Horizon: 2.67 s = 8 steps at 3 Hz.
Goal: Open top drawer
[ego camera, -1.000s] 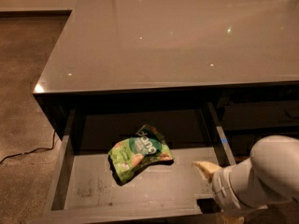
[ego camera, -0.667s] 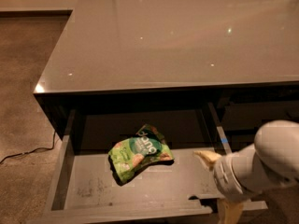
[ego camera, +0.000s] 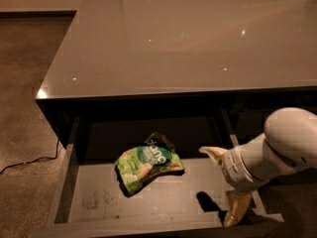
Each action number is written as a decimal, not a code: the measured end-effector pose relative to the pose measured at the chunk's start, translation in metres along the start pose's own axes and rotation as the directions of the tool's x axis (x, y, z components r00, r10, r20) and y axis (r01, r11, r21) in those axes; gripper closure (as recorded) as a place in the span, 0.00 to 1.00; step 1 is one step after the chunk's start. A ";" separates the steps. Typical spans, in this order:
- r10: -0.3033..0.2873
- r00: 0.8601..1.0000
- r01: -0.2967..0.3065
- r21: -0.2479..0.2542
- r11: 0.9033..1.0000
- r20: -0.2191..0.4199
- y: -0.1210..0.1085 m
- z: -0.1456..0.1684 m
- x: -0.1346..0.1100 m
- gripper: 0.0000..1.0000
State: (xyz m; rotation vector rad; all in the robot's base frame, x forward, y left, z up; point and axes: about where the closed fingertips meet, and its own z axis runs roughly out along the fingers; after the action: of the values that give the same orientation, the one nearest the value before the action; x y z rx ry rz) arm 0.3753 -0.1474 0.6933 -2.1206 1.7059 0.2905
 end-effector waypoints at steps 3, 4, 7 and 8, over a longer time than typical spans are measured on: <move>-0.031 0.997 0.038 -0.116 0.993 0.065 -0.037 0.060 -0.017 0.52; -0.041 0.997 0.050 -0.151 0.987 0.059 -0.038 0.075 -0.020 0.75; -0.043 0.999 0.047 -0.210 0.977 0.022 -0.010 0.094 -0.014 1.00; -0.043 0.999 0.043 -0.192 0.980 0.005 0.002 0.086 -0.013 1.00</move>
Offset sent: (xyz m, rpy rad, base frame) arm 0.0488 0.0522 -0.0398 0.0492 0.1056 0.0971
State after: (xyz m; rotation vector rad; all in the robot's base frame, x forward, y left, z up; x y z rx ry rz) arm 0.3778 -0.0996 0.6211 -2.2900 1.6892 0.4600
